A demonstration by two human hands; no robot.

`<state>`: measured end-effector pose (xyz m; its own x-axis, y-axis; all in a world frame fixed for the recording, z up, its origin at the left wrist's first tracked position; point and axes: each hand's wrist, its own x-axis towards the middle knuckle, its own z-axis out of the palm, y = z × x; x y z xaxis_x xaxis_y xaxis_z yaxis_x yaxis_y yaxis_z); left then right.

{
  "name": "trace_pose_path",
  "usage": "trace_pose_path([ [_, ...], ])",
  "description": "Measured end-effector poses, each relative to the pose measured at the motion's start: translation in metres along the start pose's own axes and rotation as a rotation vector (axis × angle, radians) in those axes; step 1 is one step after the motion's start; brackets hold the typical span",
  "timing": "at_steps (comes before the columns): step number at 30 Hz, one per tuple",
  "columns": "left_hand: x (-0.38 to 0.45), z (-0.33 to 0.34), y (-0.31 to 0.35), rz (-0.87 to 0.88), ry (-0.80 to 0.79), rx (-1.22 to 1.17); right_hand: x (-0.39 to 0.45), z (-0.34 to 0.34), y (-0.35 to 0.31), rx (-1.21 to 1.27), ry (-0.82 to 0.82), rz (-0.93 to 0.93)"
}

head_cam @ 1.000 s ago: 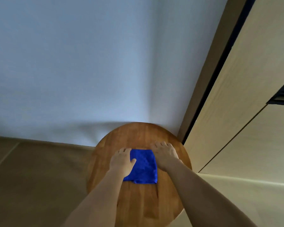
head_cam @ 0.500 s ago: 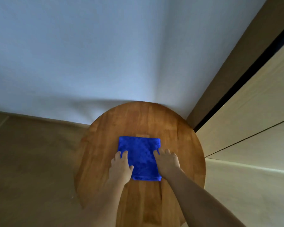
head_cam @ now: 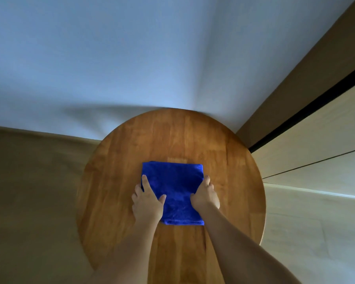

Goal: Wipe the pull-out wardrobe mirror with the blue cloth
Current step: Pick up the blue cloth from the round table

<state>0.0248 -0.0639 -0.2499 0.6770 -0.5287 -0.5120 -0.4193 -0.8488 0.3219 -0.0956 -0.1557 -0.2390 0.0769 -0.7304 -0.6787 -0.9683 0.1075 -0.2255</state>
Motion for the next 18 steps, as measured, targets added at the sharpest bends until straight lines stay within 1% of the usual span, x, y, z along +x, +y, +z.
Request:
trace_pose_path([
  [4,0.006,-0.003,-0.003,-0.024,-0.025,-0.035,0.004,0.001,-0.007,-0.053,0.021,0.038],
  [7,0.008,-0.009,-0.002,-0.031,-0.024,0.033,0.003,0.001,-0.013,-0.074,0.045,0.005],
  [9,0.008,-0.013,0.001,0.031,0.011,0.131,0.0,0.001,-0.013,-0.075,0.076,-0.039],
  [10,0.006,-0.016,0.001,0.064,-0.005,0.13,-0.004,0.001,-0.014,-0.095,0.09,-0.062],
  [12,-0.003,-0.025,0.002,0.096,-0.074,-0.021,-0.017,0.0,-0.019,-0.156,0.116,-0.121],
  [14,-0.009,-0.035,0.004,0.063,-0.124,-0.17,-0.029,-0.002,-0.027,-0.216,0.133,-0.202],
  [18,-0.027,-0.061,-0.006,-0.052,-0.034,-0.33,-0.06,-0.013,-0.05,-0.253,0.16,-0.355],
])
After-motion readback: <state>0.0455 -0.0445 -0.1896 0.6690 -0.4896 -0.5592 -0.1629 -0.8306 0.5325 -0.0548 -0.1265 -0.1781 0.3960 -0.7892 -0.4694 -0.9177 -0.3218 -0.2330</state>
